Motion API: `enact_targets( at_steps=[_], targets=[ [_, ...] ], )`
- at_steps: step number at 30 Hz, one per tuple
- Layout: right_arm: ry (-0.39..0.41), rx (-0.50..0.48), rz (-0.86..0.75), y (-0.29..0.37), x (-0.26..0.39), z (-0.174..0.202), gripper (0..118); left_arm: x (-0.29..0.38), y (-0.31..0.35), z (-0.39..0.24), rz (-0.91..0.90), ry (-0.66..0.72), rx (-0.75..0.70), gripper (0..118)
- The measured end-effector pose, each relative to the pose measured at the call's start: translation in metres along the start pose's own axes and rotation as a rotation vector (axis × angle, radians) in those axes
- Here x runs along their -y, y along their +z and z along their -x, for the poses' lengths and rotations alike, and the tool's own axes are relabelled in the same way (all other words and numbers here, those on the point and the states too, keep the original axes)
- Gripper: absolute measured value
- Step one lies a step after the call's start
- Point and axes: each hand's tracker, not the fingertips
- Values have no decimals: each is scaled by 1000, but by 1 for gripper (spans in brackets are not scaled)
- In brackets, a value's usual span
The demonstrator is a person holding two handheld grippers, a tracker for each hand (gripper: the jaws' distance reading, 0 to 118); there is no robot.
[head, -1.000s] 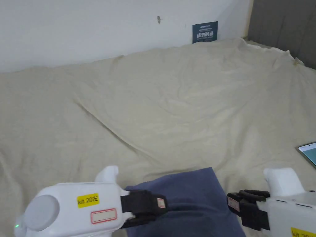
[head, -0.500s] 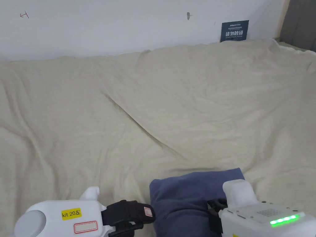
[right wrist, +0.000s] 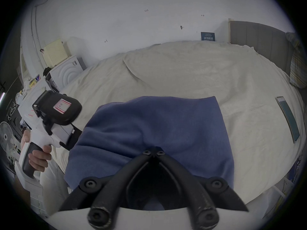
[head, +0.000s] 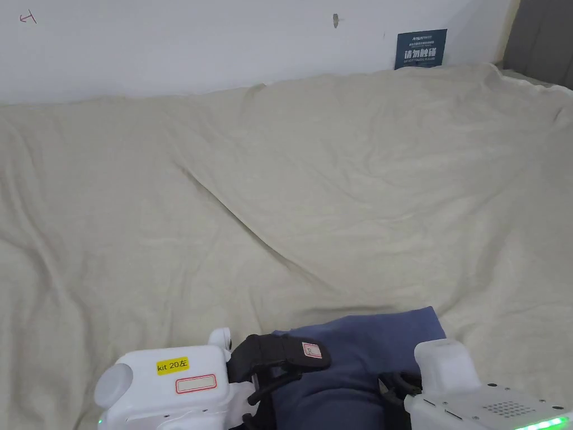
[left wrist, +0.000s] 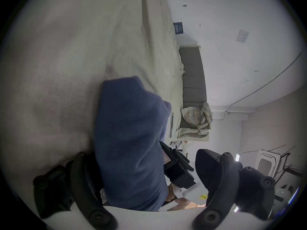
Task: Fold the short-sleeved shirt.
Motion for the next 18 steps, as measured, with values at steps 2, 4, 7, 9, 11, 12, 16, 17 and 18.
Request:
enact_targets(
  at_steps=[2,4,7,9,11,12,16,17,18],
  targets=[
    [-13,-1,-2,1,0,1,0,-2,-2,-5,8,-20,3,103],
    [-12,-1,-2,1,0,0,0,-2,-5,-14,17,-48,-62,97],
    [-19,2,-3,4,-1,0,0,1,-13,-23,31,-164,-213,37],
    [-26,7,3,4,-1,0,0,2,-12,-16,35,-102,-185,36],
    [-31,9,-8,10,-1,2,0,6,-7,-19,7,-99,-176,35],
    [-32,12,-14,13,-1,3,0,8,-6,-21,3,-110,-189,34],
    [-39,5,-45,24,-5,10,0,2,10,-35,11,-157,-217,34],
    [-33,3,-60,28,-8,14,0,1,18,-39,1,-175,-228,34],
    [-22,6,-72,32,-10,18,0,-1,28,-42,-6,-206,-254,34]
  ],
)
